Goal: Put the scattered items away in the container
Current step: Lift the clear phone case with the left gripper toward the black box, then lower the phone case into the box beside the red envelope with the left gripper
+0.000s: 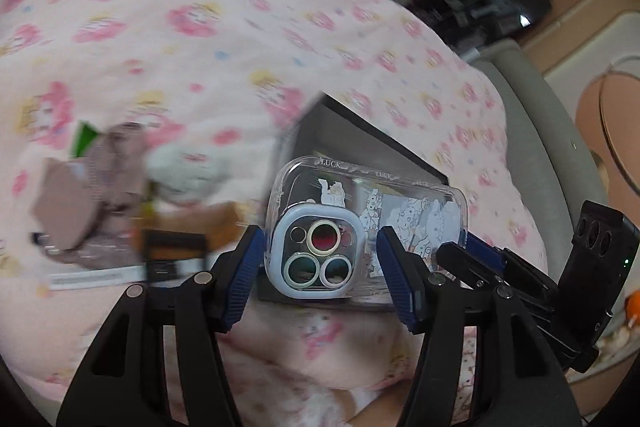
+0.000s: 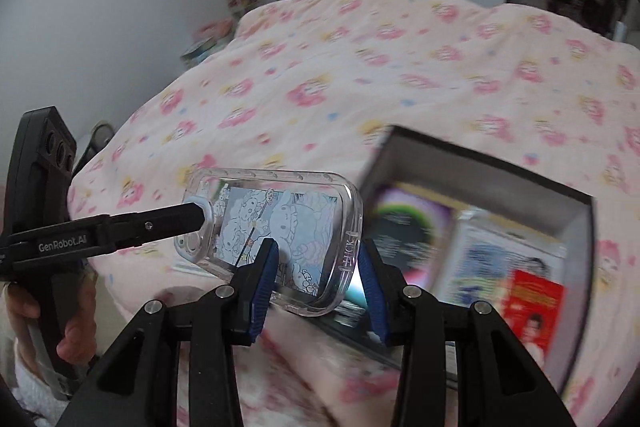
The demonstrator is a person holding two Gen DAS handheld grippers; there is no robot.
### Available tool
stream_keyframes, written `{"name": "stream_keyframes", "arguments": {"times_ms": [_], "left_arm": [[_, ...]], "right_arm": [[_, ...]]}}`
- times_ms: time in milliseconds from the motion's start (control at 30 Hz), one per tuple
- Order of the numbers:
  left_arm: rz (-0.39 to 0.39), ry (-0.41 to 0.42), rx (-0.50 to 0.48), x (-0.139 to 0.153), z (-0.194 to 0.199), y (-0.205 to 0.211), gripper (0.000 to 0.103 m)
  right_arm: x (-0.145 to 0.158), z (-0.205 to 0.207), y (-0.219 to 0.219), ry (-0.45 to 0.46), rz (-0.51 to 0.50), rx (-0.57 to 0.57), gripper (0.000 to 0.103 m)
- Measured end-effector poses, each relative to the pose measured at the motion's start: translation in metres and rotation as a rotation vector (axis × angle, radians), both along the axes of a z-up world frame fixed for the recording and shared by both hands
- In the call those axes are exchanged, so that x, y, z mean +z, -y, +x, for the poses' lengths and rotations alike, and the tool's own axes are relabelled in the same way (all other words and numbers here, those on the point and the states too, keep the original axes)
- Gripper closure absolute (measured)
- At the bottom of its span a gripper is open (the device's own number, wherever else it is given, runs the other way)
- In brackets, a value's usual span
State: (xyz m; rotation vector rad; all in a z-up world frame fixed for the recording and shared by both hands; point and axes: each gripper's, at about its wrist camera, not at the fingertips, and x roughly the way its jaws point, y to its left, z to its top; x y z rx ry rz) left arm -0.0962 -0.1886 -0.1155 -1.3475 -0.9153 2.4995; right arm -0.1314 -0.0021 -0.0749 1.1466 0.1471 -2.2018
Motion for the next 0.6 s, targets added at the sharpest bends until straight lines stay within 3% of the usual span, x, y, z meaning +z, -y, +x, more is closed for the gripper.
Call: {"name": "stream_keyframes", "arguments": {"times_ms": [133,267,467,600], "left_arm": [[0.019,0.015,-0.089,-0.014,-0.028,-0.062,0.045],[-0.032,0.079,-0.166,-0.036,-0.052,-0.110,0.046],[-0.085,0.166,-0.227,-0.057,-0.065,-0.137,0.046],[-0.120,0.209,-0.251,-0.067,-0.068,-0.146,0.046]], "right_arm": [[-0.017,-0.015,-0.061,0.045,0.036,-0.099,0.066],[-0.041,-0.024,-0.103,0.077,0.079,-0.161,0.066],[-0.077,-0.039,-0.131,0.177,0.125,-0.203,0.066],[-0.089,-0.033,-0.134,0.192,0.147,-0.175,0.065]]}}
